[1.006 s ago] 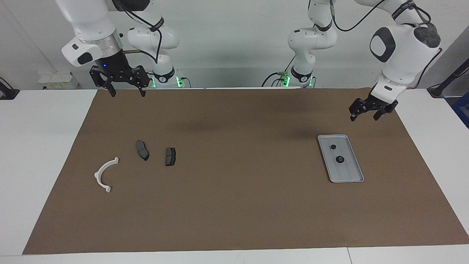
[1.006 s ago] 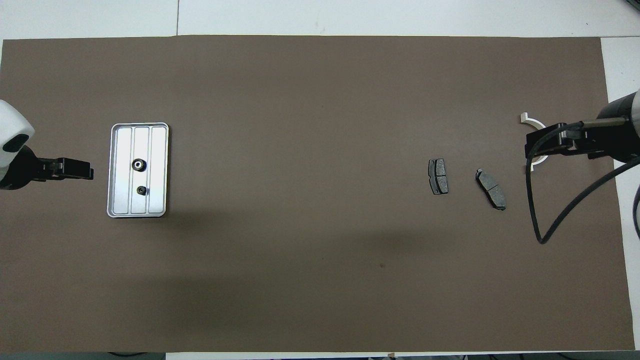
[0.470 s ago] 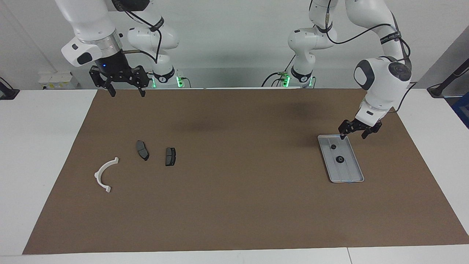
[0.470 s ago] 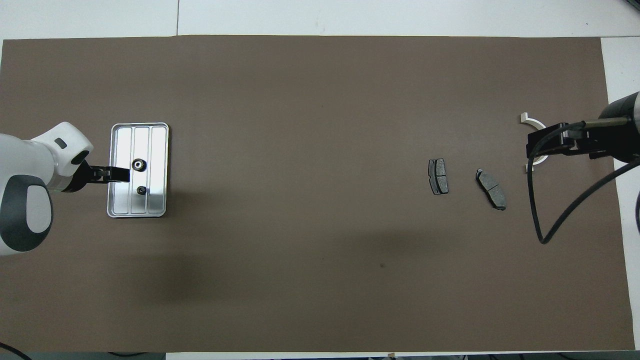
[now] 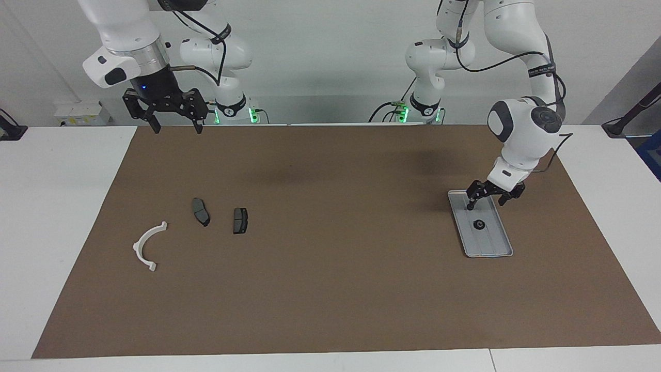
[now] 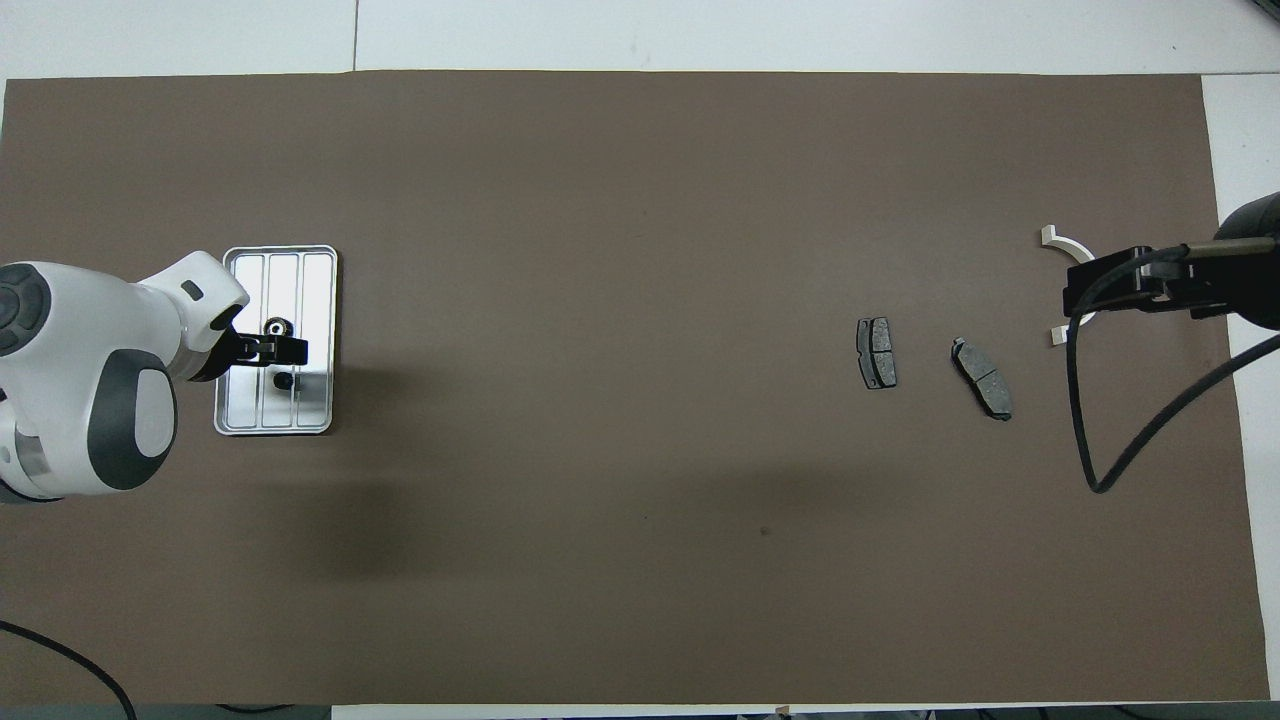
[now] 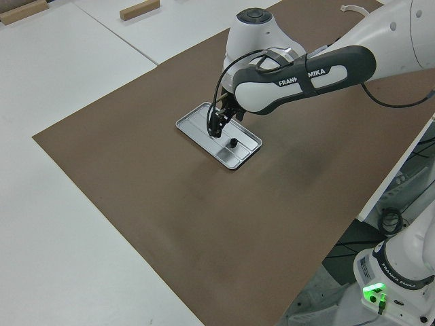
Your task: Place bearing gear from tray to pile
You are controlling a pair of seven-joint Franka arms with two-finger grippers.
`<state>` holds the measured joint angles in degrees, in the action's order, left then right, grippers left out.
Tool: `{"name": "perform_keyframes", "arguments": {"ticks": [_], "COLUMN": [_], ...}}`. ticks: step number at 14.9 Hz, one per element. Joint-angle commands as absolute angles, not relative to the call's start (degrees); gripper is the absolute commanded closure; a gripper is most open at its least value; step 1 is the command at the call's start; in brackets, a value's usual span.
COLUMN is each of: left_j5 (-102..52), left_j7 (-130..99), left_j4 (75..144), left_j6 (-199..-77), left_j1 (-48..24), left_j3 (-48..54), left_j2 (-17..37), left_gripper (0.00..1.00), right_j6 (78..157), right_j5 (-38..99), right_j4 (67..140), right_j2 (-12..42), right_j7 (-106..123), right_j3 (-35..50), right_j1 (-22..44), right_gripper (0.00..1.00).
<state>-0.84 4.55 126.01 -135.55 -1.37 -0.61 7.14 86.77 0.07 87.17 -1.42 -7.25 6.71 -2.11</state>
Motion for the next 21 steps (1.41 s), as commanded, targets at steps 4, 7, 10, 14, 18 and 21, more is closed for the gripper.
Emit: {"name": "perform_keyframes", "arguments": {"ticks": [4, 7, 10, 14, 18, 21], "left_j5": [-1.14, -1.14, -1.14, -1.14, -1.14, -1.14], "left_j7": [3.96, 3.96, 3.78, 3.16, 2.55, 0.62], "left_j4": [129.81, 130.43, 131.48, 131.57, 131.57, 131.57], "left_j6": [-137.64, -137.81, -137.90, -137.90, -138.34, -139.57], "left_j1": [-1.85, -1.50, -1.49, -1.58, -1.84, -2.11], "left_j3": [-1.23, -1.23, -1.23, -1.23, -1.23, -1.23], "left_j2": [5.89, 5.80, 5.71, 5.45, 5.80, 6.33], "left_gripper": [0.03, 0.05, 0.05, 0.07, 0.36, 0.53], "right_j6": [87.63, 89.72, 97.36, 108.51, 118.28, 120.49], "right_j5": [1.76, 1.76, 1.76, 1.67, 1.67, 1.67], "right_j4": [89.20, 94.11, 99.82, 108.96, 111.18, 111.09], "right_j2": [-2.90, -4.74, -4.83, -3.87, 2.88, 5.27], "right_j7": [-6.06, -6.15, -6.07, -6.77, -7.03, -7.03], "right_j3": [6.77, 6.77, 6.77, 6.68, 6.77, 6.77], "right_j1": [-2.99, -2.90, -2.90, -2.37, -2.28, -2.20], "right_gripper": [0.00, 0.00, 0.00, 0.00, 0.00, 0.00]}}
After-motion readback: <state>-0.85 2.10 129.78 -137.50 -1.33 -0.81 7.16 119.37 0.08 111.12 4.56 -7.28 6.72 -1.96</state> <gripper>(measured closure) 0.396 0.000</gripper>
